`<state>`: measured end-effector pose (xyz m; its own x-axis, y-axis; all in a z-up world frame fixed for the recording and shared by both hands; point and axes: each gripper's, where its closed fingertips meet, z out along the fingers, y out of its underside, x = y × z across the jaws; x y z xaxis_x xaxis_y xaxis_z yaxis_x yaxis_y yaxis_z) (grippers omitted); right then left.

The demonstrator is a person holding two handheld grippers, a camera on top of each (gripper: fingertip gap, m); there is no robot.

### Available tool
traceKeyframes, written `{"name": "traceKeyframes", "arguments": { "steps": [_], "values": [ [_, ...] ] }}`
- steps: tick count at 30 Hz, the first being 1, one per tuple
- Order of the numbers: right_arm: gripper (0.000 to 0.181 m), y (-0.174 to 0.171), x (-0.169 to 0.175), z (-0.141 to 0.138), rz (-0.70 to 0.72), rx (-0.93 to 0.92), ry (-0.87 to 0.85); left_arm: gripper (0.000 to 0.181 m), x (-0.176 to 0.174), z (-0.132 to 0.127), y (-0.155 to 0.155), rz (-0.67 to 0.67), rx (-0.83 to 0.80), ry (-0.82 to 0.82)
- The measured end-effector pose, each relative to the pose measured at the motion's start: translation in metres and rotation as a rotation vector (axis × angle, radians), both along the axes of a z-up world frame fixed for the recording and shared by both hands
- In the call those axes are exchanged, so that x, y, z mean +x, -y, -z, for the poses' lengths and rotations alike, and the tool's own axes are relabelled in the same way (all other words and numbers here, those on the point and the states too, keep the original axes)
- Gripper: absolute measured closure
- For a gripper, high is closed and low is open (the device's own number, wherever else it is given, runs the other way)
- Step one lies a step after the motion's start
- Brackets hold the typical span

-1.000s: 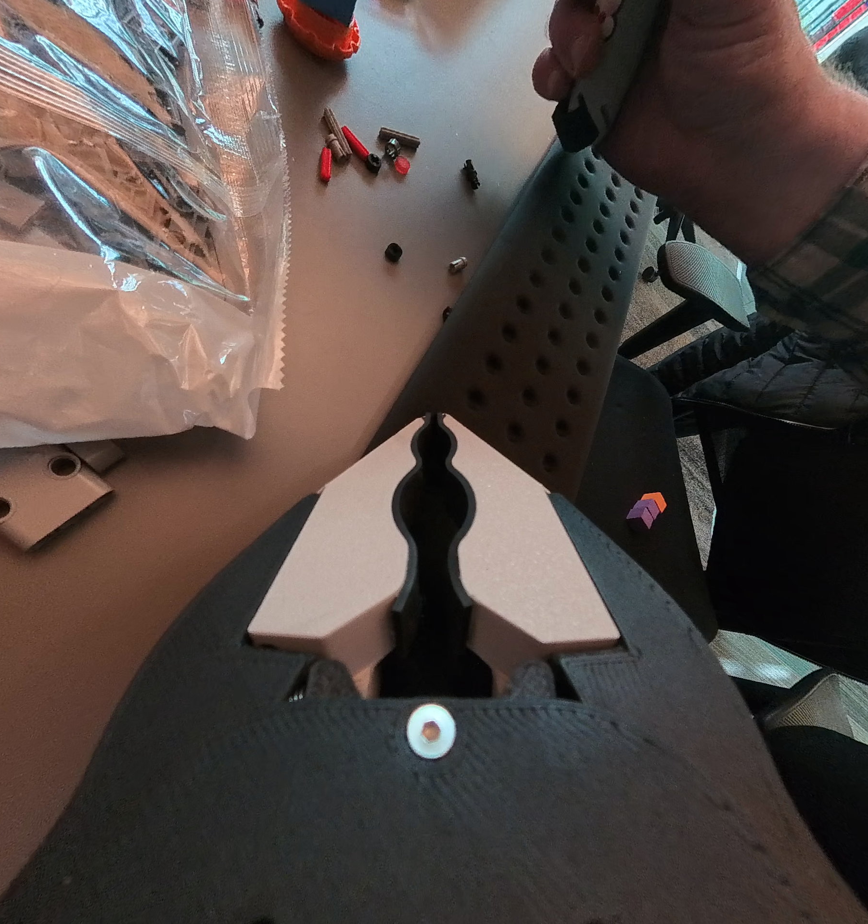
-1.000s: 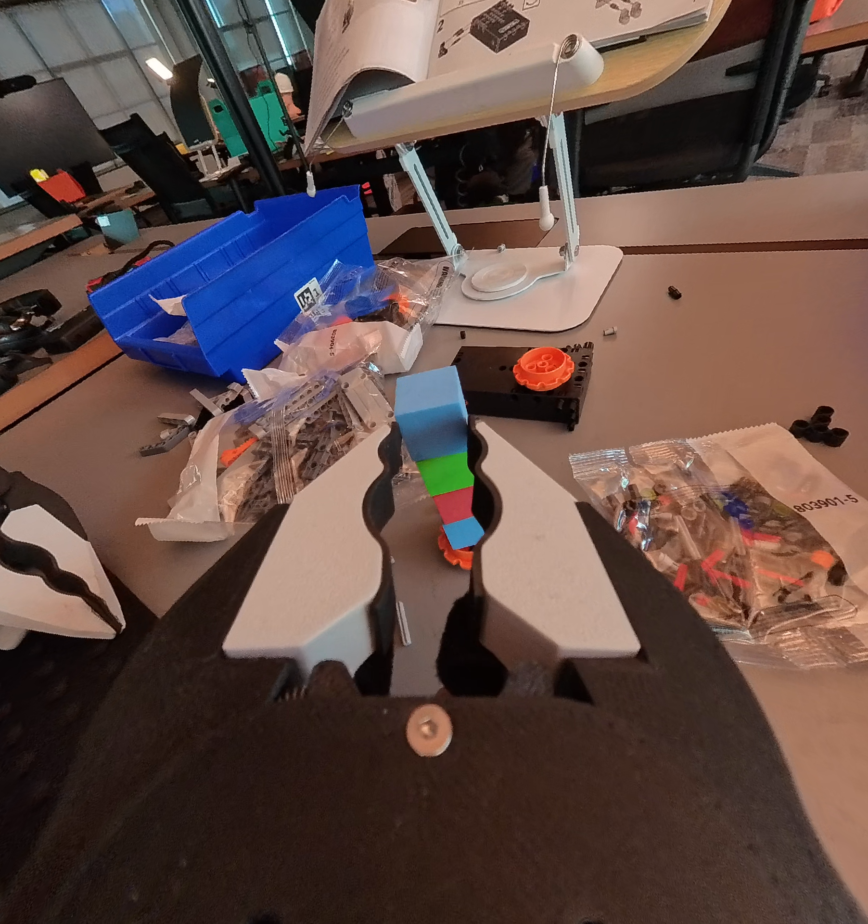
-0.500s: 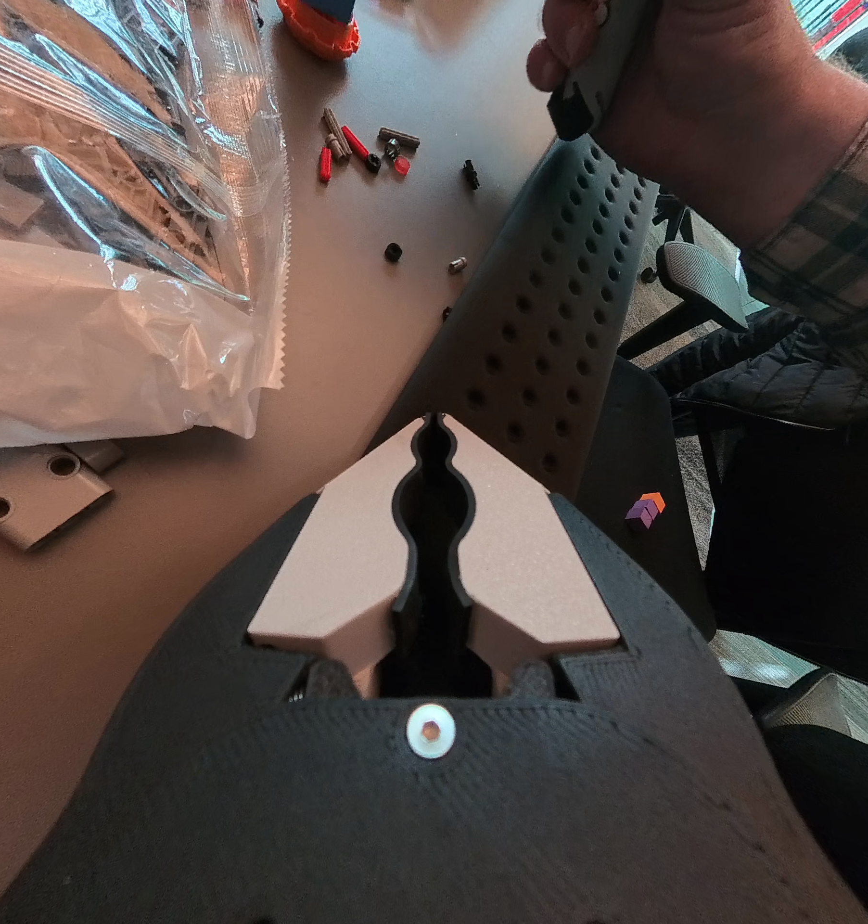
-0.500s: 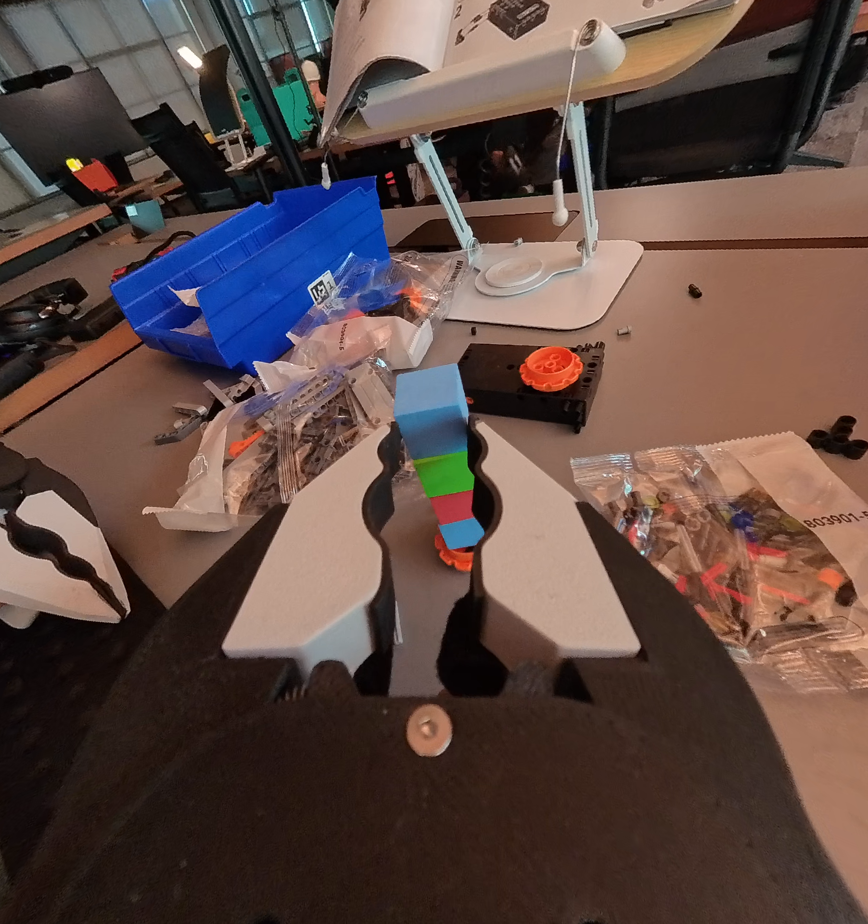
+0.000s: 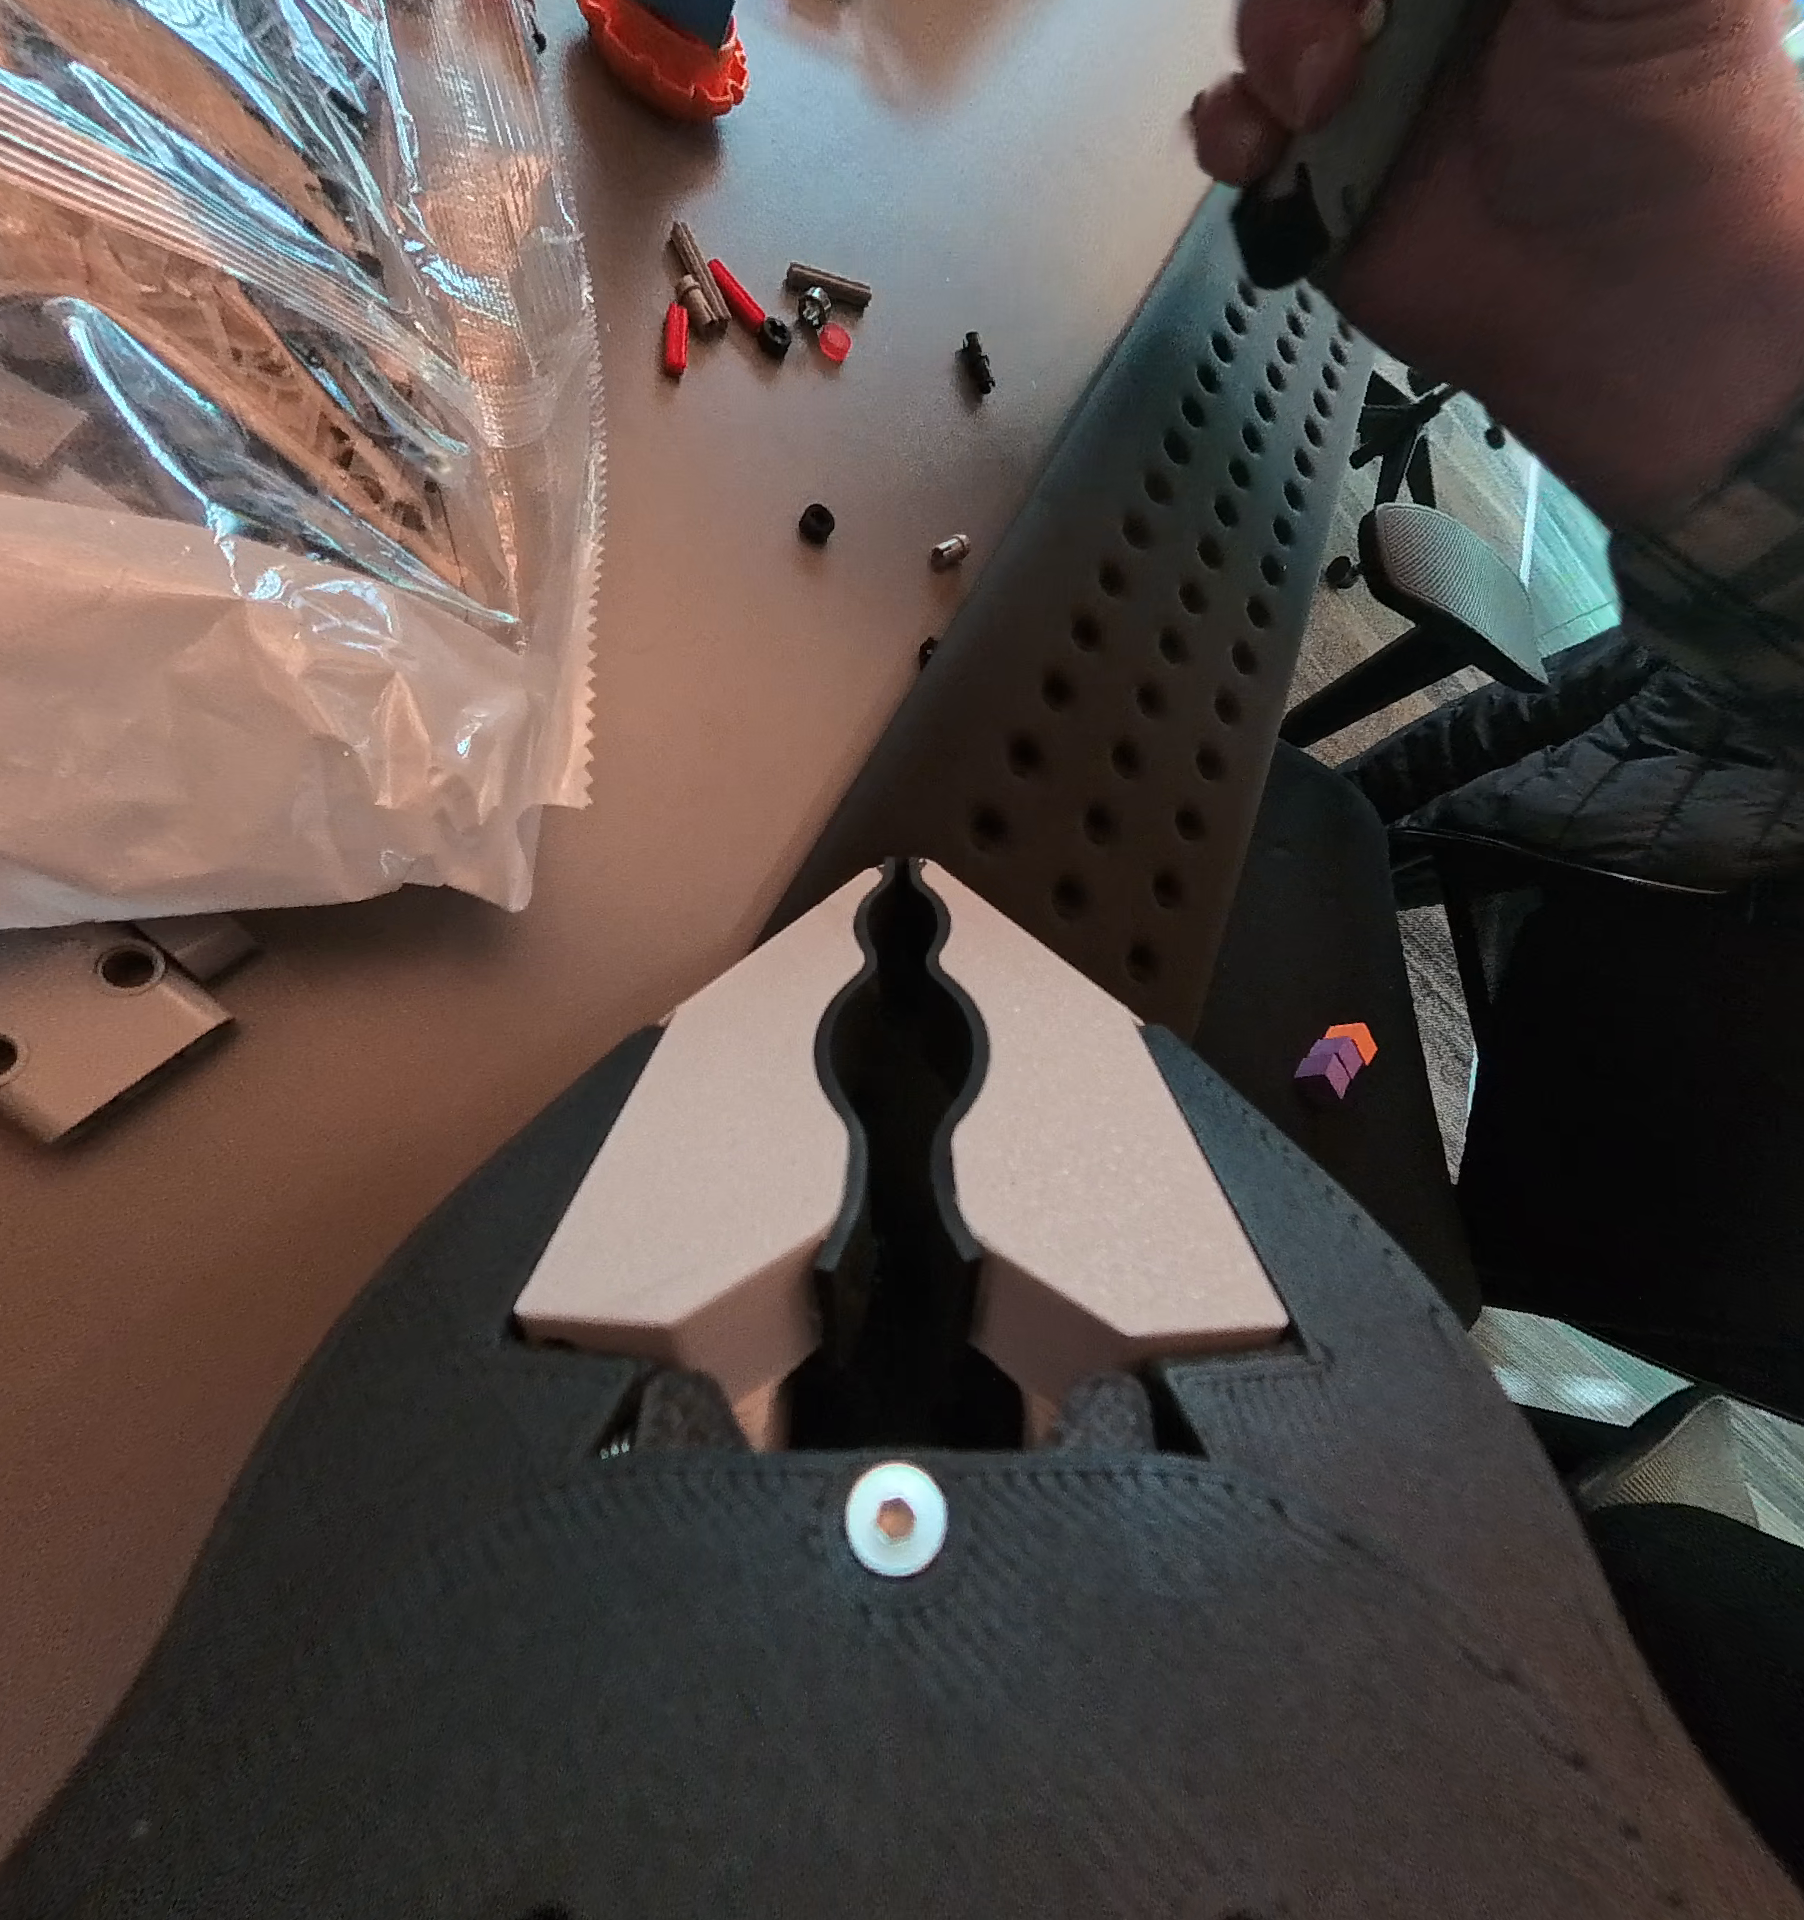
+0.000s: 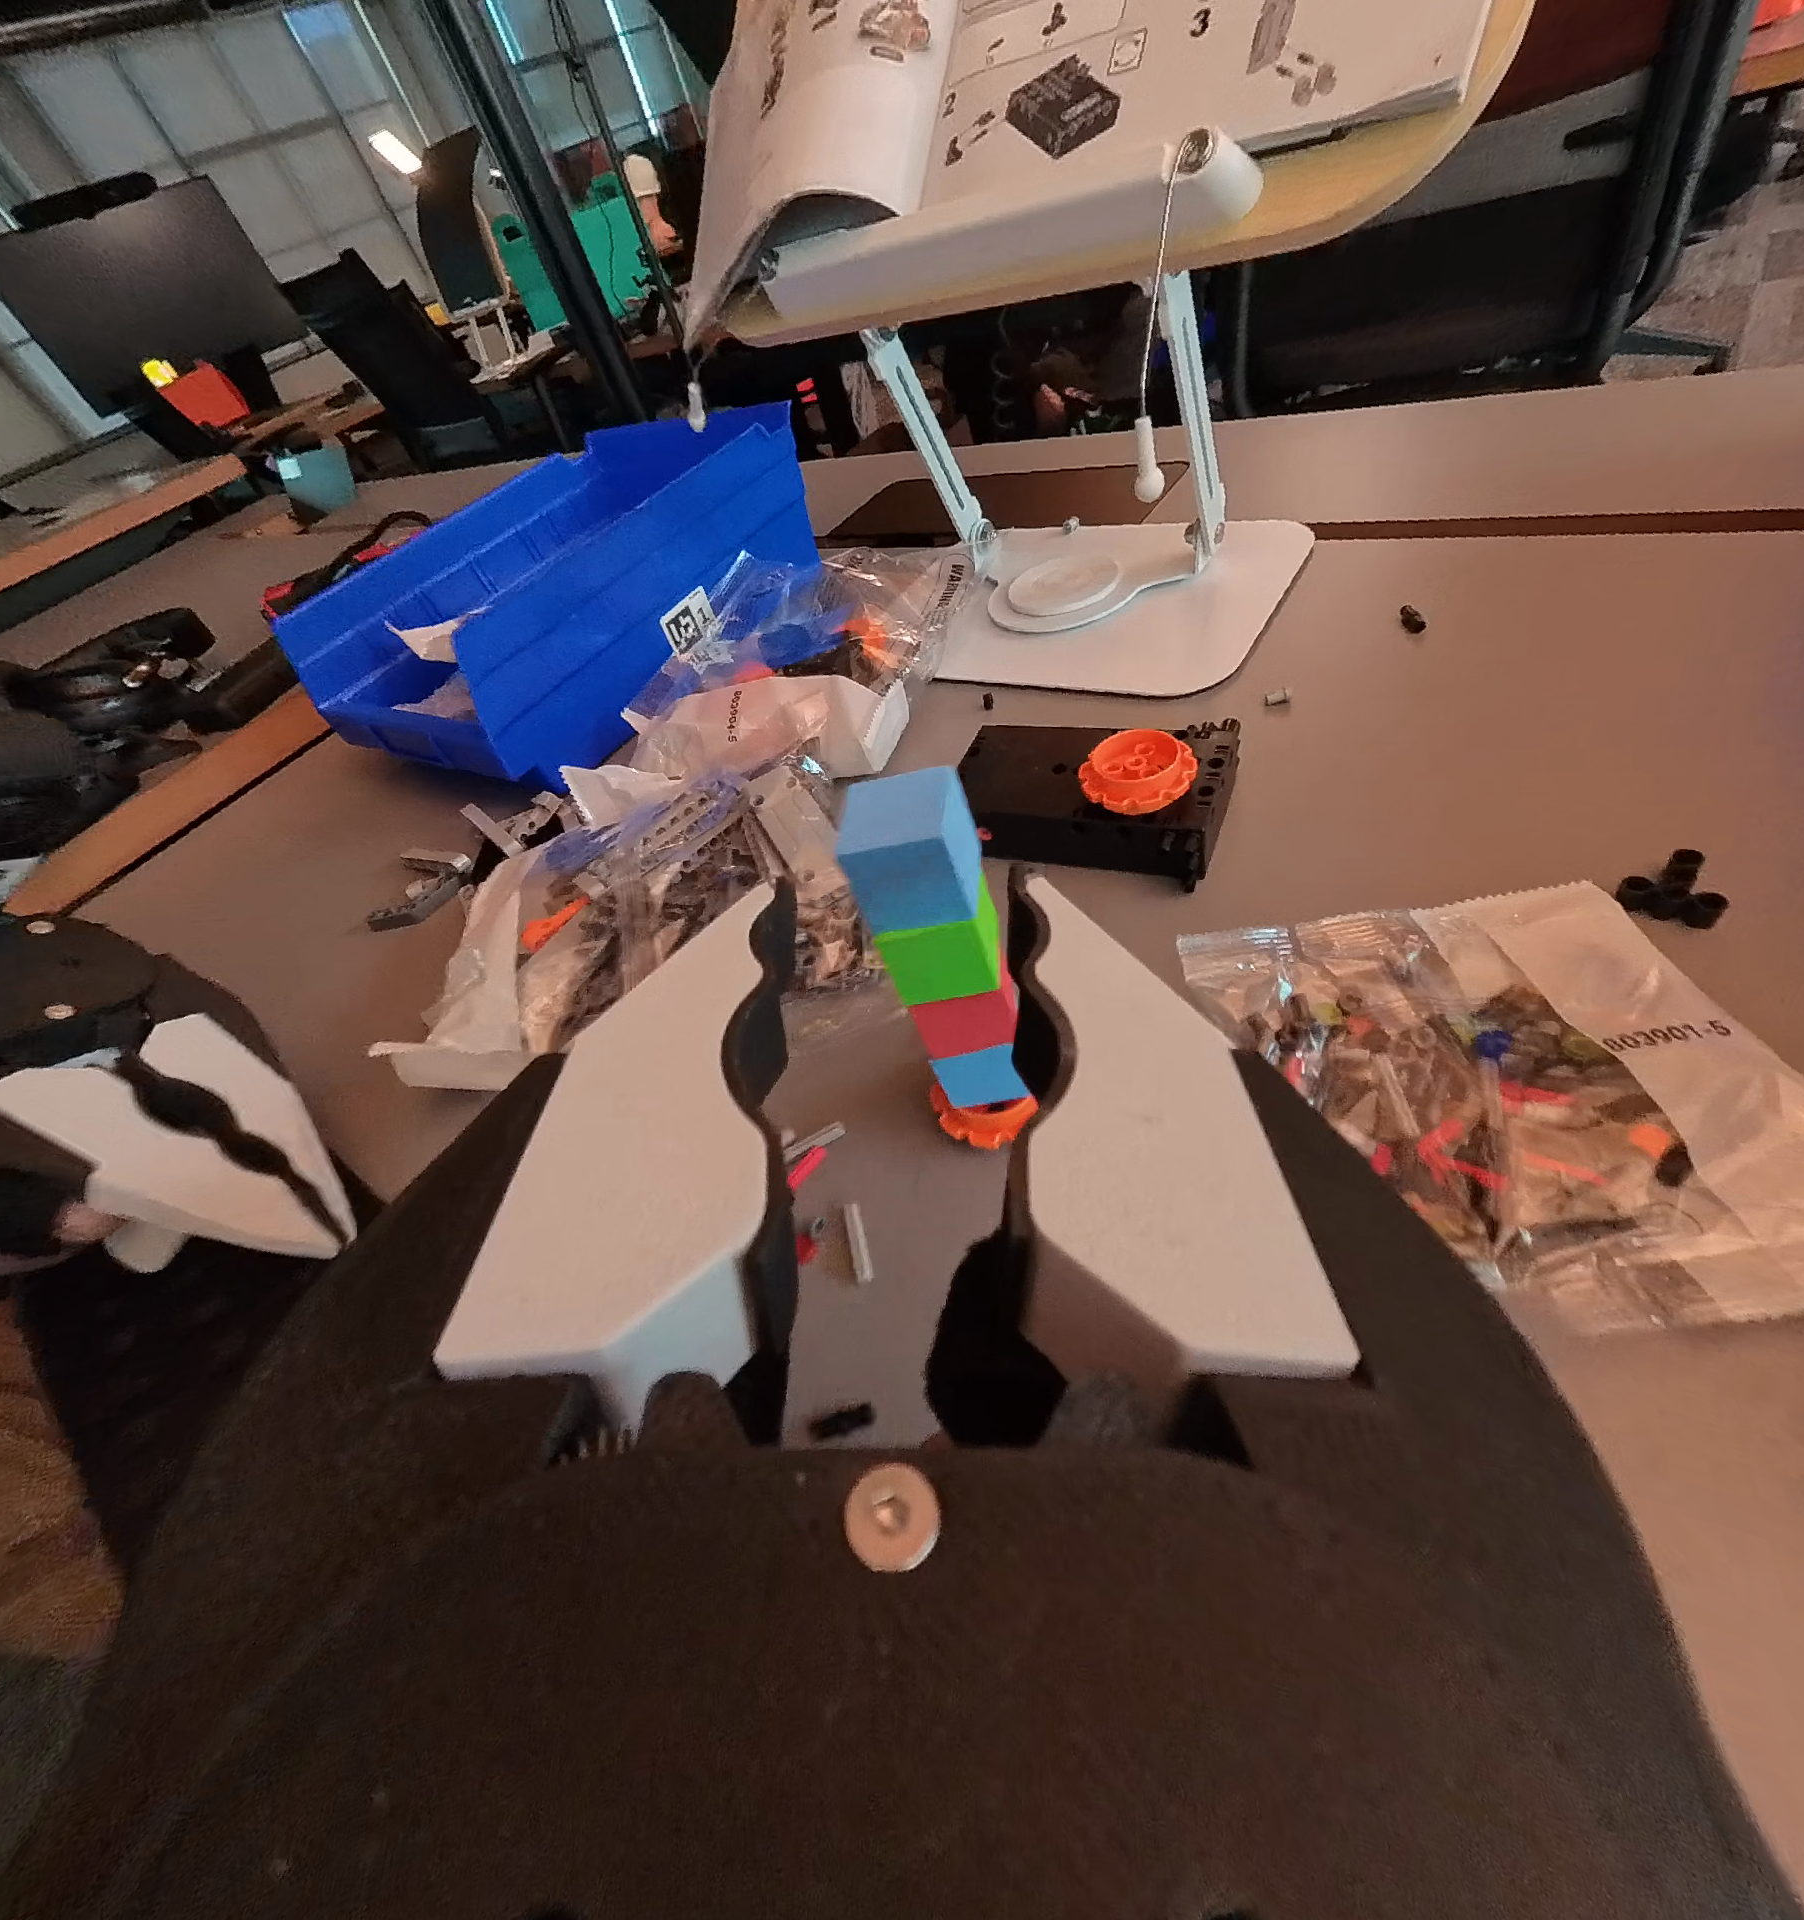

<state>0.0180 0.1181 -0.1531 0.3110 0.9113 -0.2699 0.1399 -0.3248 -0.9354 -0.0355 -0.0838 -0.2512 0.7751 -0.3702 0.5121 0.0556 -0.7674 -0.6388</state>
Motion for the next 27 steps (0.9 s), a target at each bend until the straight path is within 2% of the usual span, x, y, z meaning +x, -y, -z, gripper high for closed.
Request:
{"name": "traceKeyframes", "arguments": {
  "steps": [5,8,10,14,17,19,21,23,25,27],
  "values": [
    [0.142,0.034,0.052,-0.017,0.068,0.020,0.024,0.181,0.000,0.000,0.000,0.001,-0.001,0.005],
    [0.144,0.064,0.111,-0.014,0.159,-0.005,0.077,0.181,0.000,0.000,0.000,0.001,-0.004,0.008],
    [0.144,0.089,0.162,0.005,0.236,-0.057,0.148,0.181,0.000,0.000,0.000,0.002,-0.009,0.010],
    [0.145,0.155,0.280,0.077,0.439,-0.295,0.272,0.181,0.000,0.000,0.000,0.003,-0.014,0.015],
    [0.144,0.233,0.364,0.163,0.530,-0.477,0.509,0.181,0.000,0.000,0.000,0.002,-0.017,0.015],
    [0.146,0.289,0.405,0.213,0.569,-0.629,0.613,0.181,0.000,0.001,0.000,0.001,-0.022,0.016],
    [0.146,0.335,0.438,0.251,0.632,-0.758,0.681,0.181,0.000,0.001,0.000,0.000,-0.025,0.015],
    [0.147,0.366,0.463,0.279,0.730,-0.886,0.702,0.181,0.000,0.001,0.000,0.000,-0.028,0.011],
    [0.146,0.384,0.470,0.300,0.809,-1.009,0.639,0.181,0.000,0.002,0.000,0.000,-0.030,0.008],
    [0.146,0.394,0.470,0.314,0.824,-1.049,0.628,0.181,0.000,0.002,0.000,0.000,-0.033,0.005]
  ]
}}
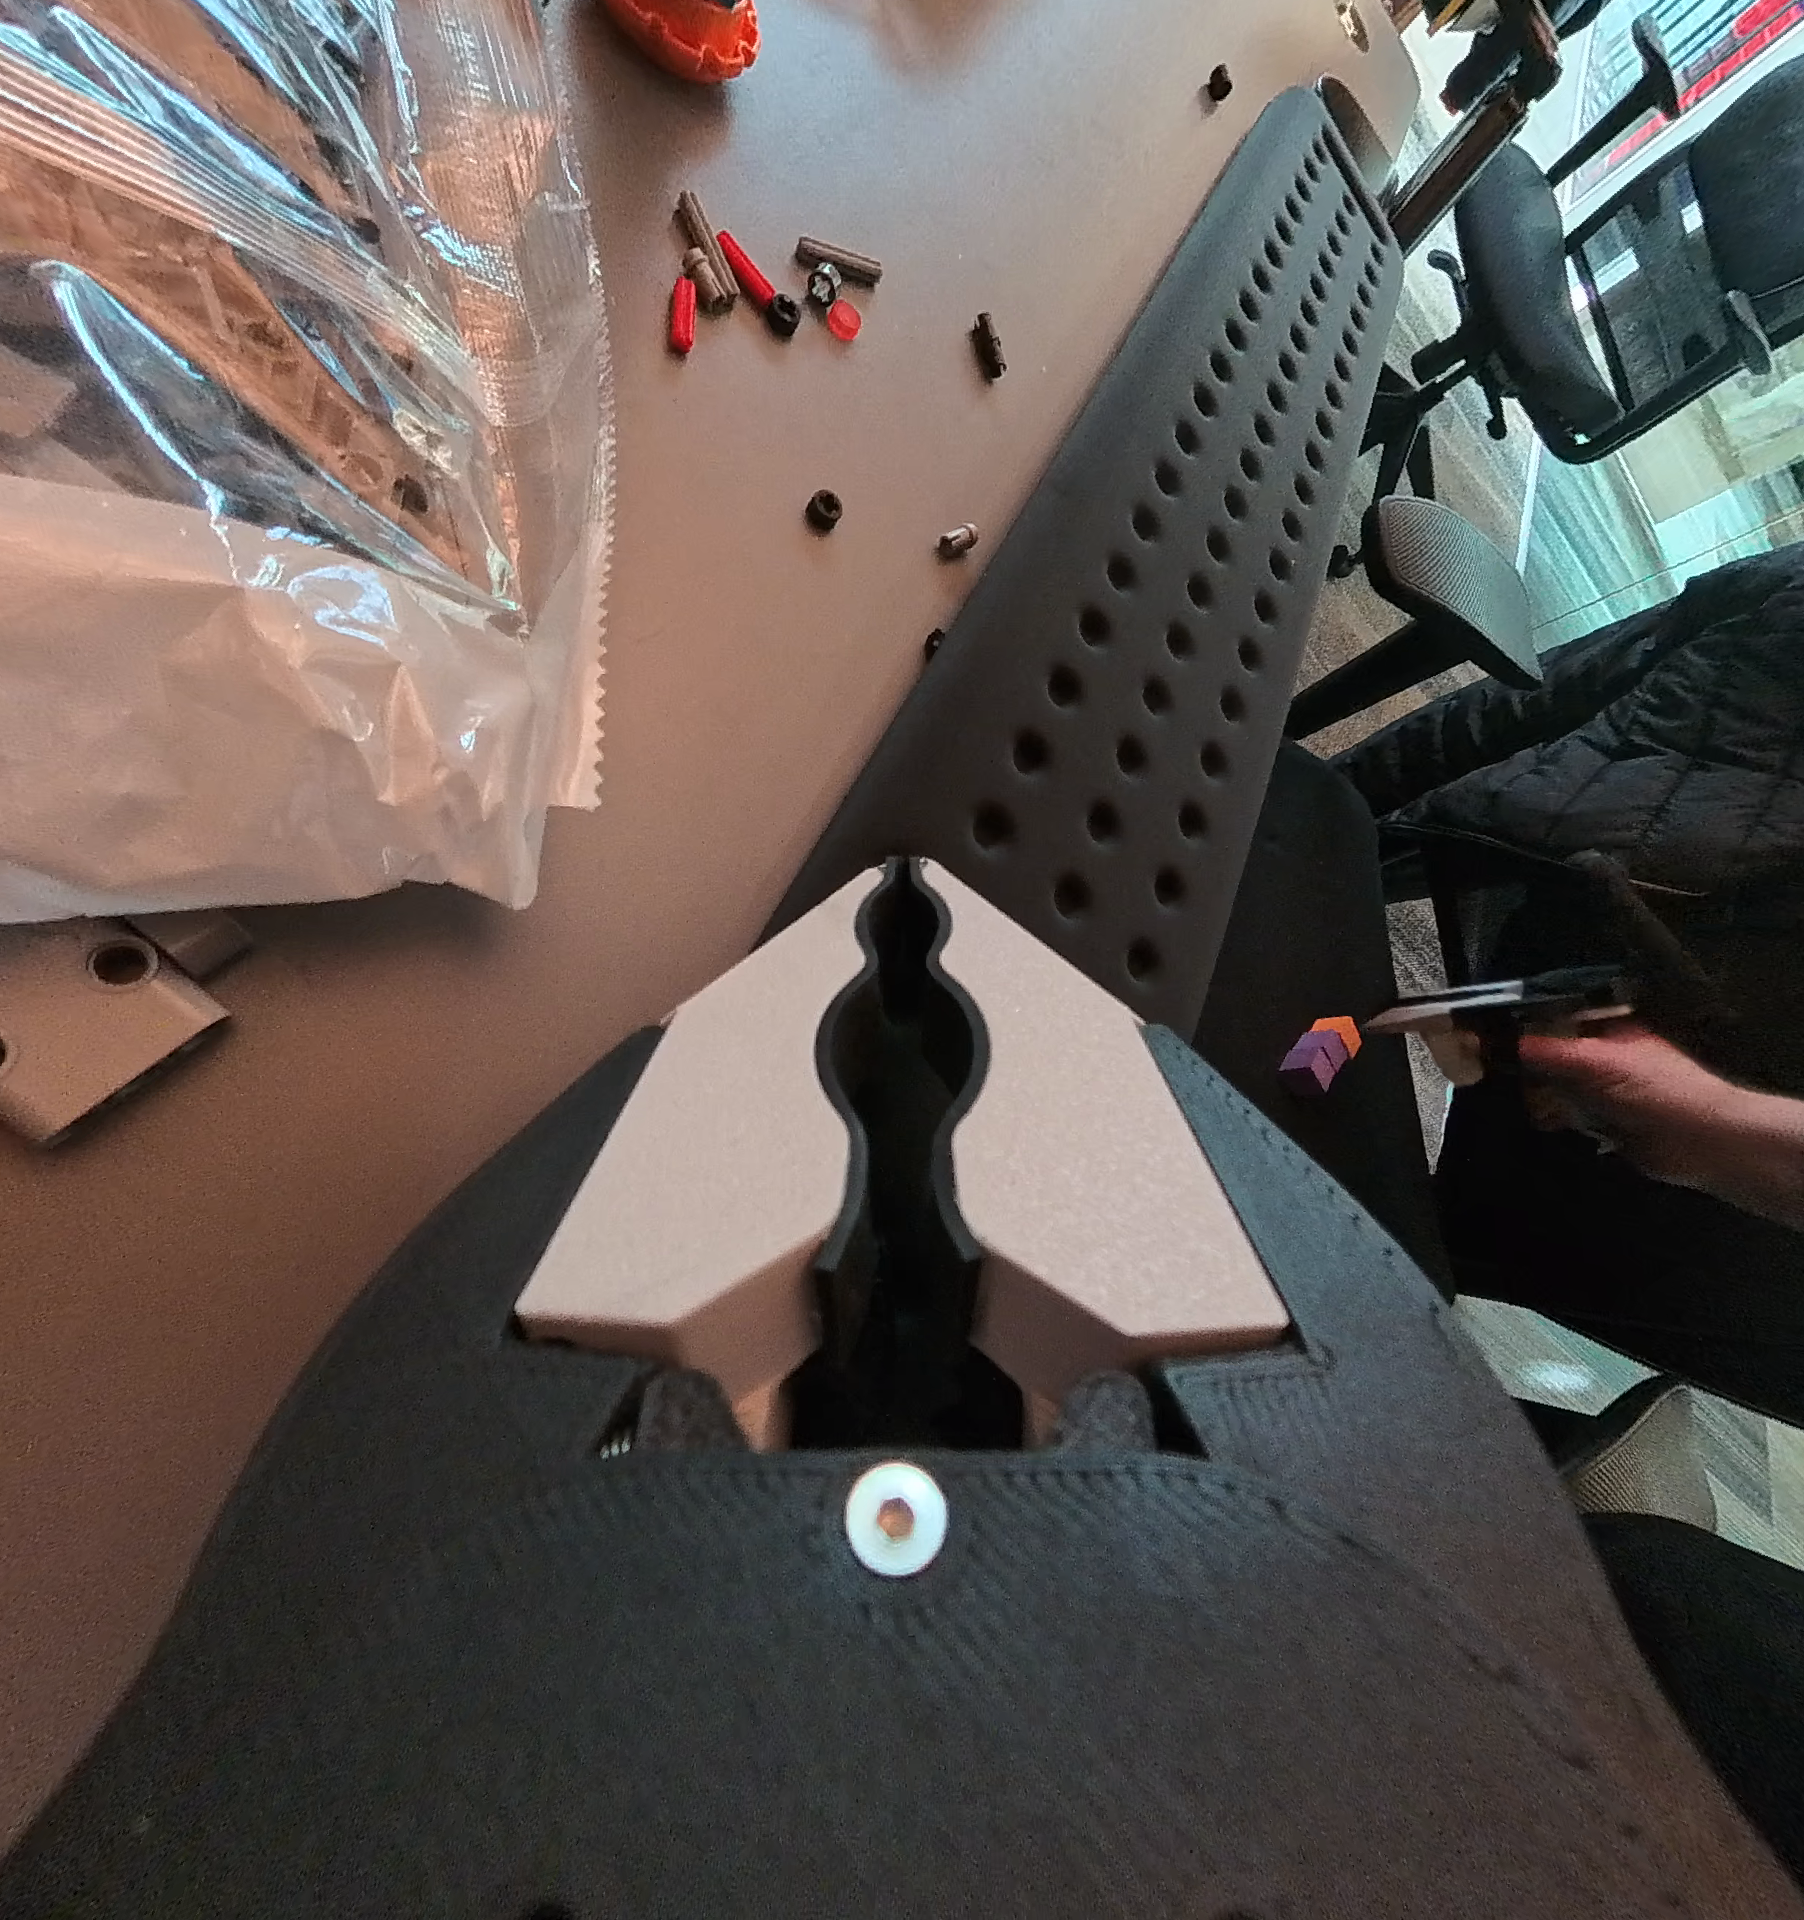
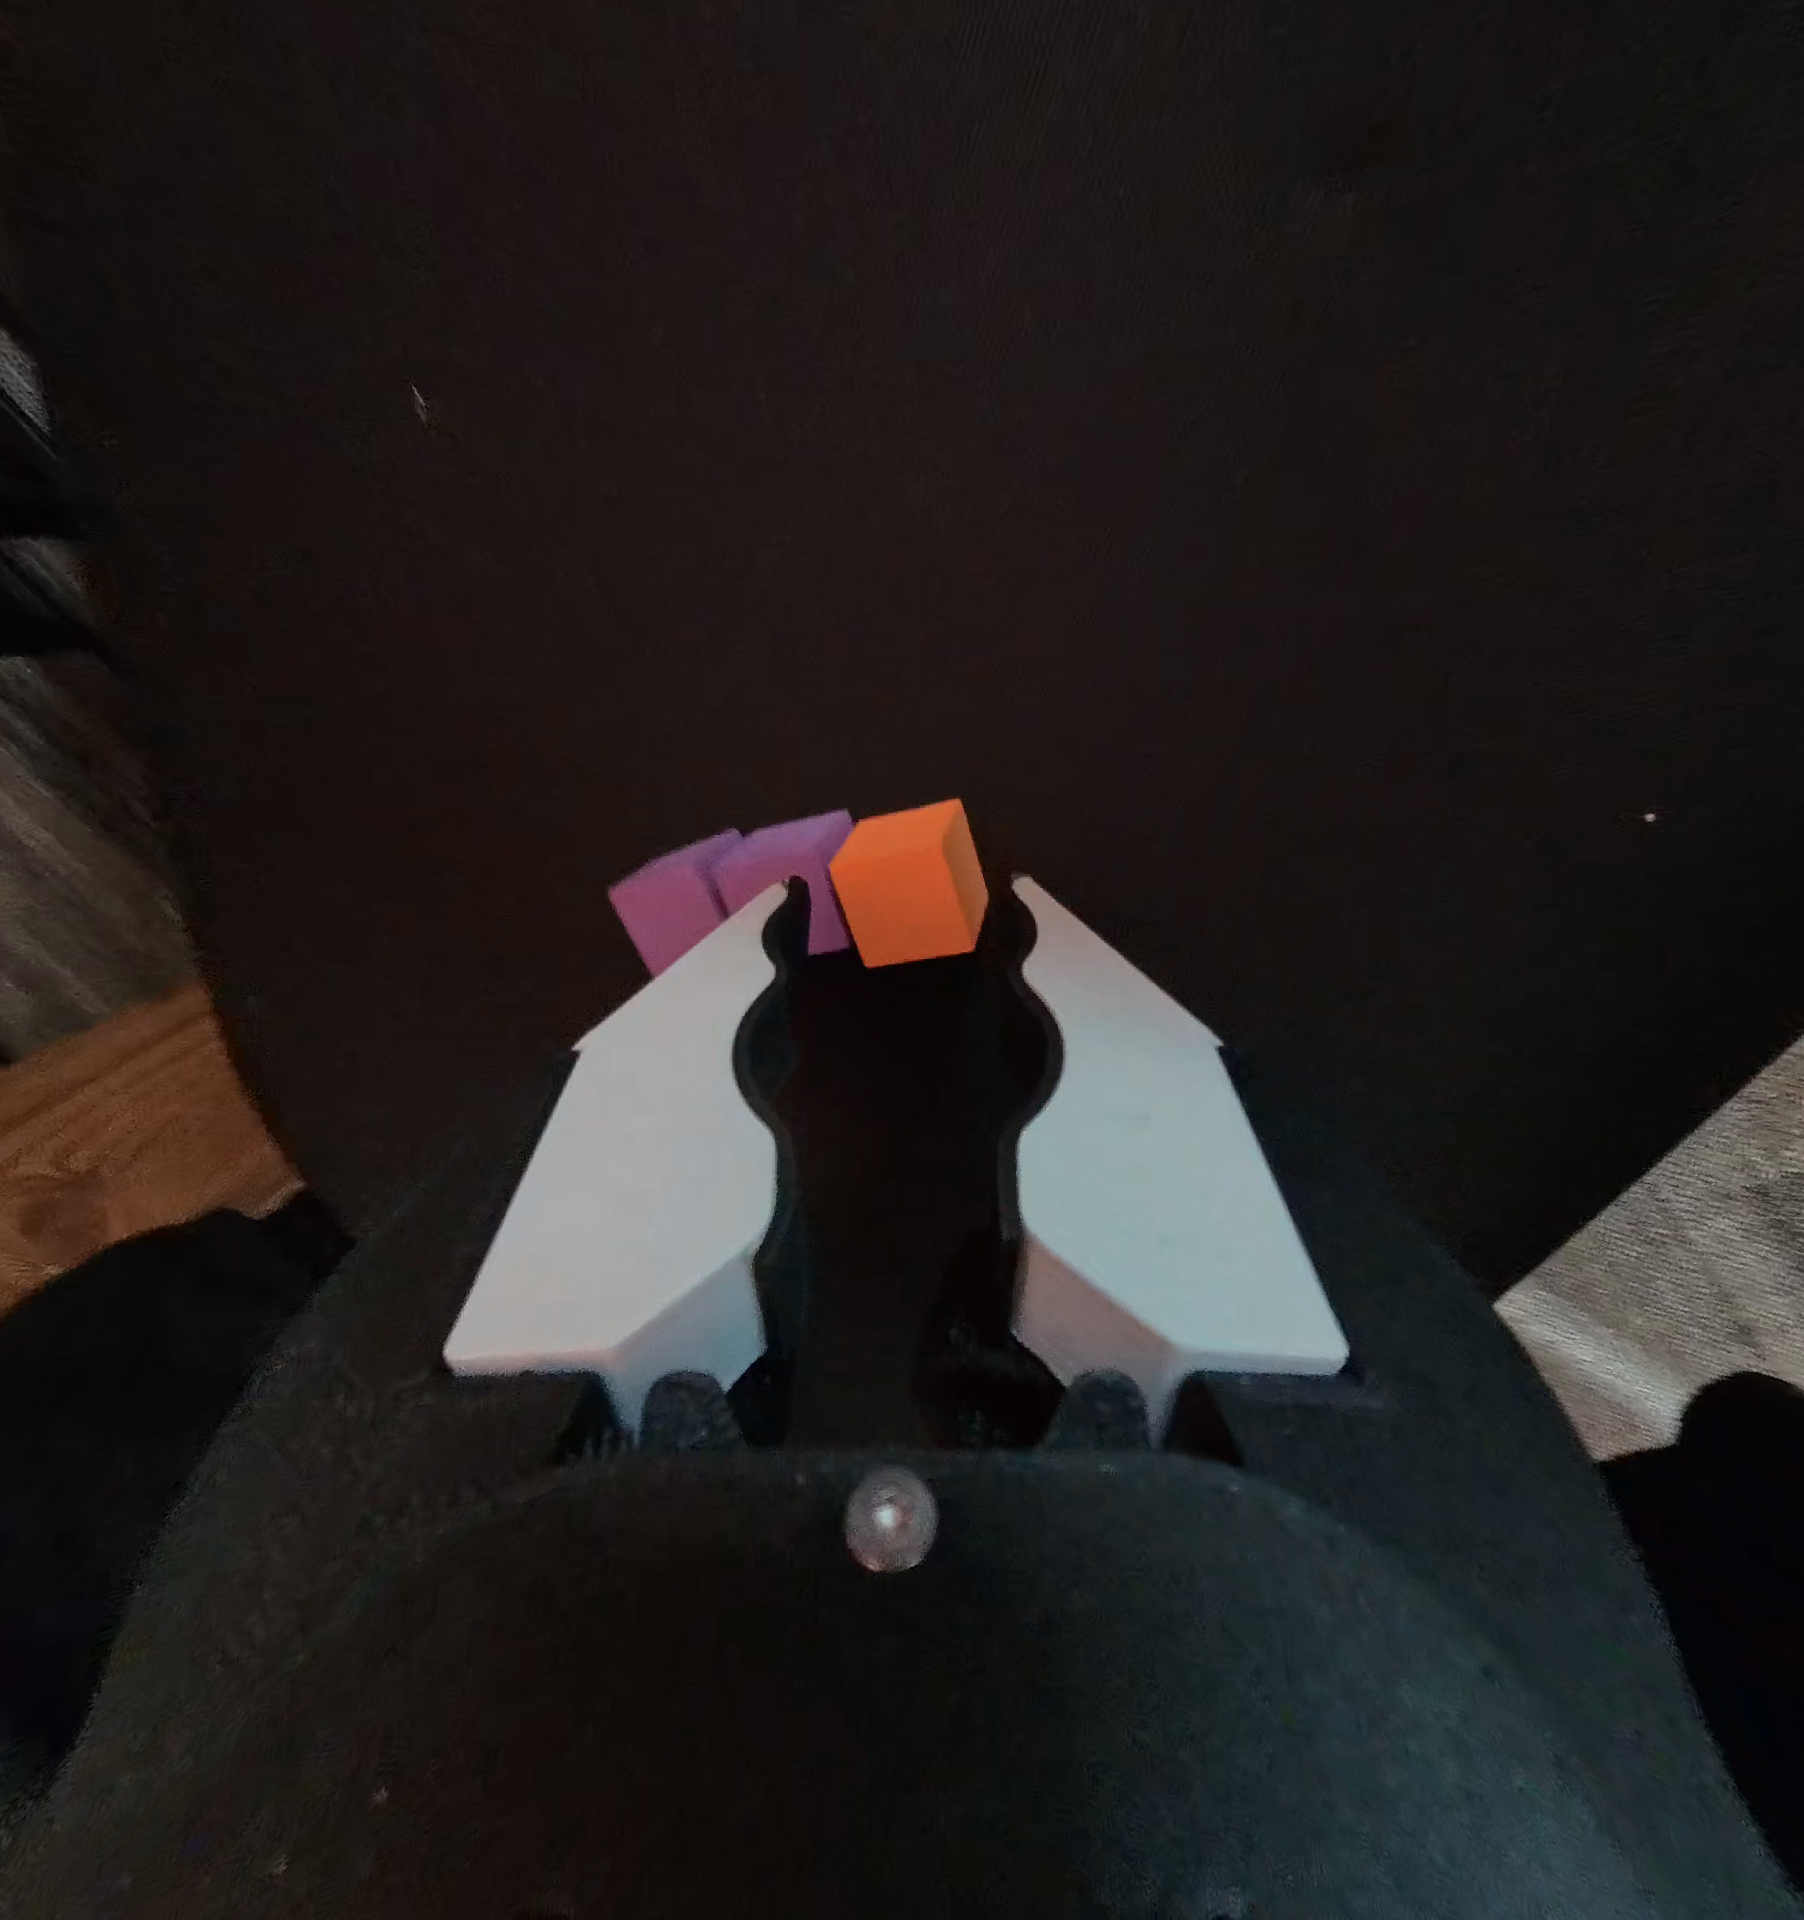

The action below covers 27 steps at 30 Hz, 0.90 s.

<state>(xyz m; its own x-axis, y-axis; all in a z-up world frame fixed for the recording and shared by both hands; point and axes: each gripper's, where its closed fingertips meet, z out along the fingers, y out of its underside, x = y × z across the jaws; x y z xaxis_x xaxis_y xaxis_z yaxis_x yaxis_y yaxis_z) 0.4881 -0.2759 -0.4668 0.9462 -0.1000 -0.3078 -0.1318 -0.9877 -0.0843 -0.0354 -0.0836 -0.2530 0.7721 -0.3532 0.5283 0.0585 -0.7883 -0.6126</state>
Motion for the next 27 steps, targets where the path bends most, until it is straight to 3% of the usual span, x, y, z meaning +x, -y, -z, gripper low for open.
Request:
{"name": "traceKeyframes", "arguments": {
  "steps": [5,13,19,27],
  "values": [
    [0.150,0.017,-0.002,0.022,-0.078,-0.046,0.062,0.181,0.000,0.000,0.000,0.001,-0.006,-0.002],
    [0.155,0.012,0.001,0.021,-0.081,-0.008,0.031,0.181,0.000,0.001,0.000,0.004,-0.010,0.004],
    [0.152,0.007,0.008,0.021,-0.001,0.018,0.031,0.181,0.000,0.000,0.000,0.005,-0.013,0.009],
    [0.155,0.000,0.001,0.030,-0.116,-0.008,0.130,0.181,0.000,0.000,0.000,0.007,-0.013,0.009]
  ]
}}
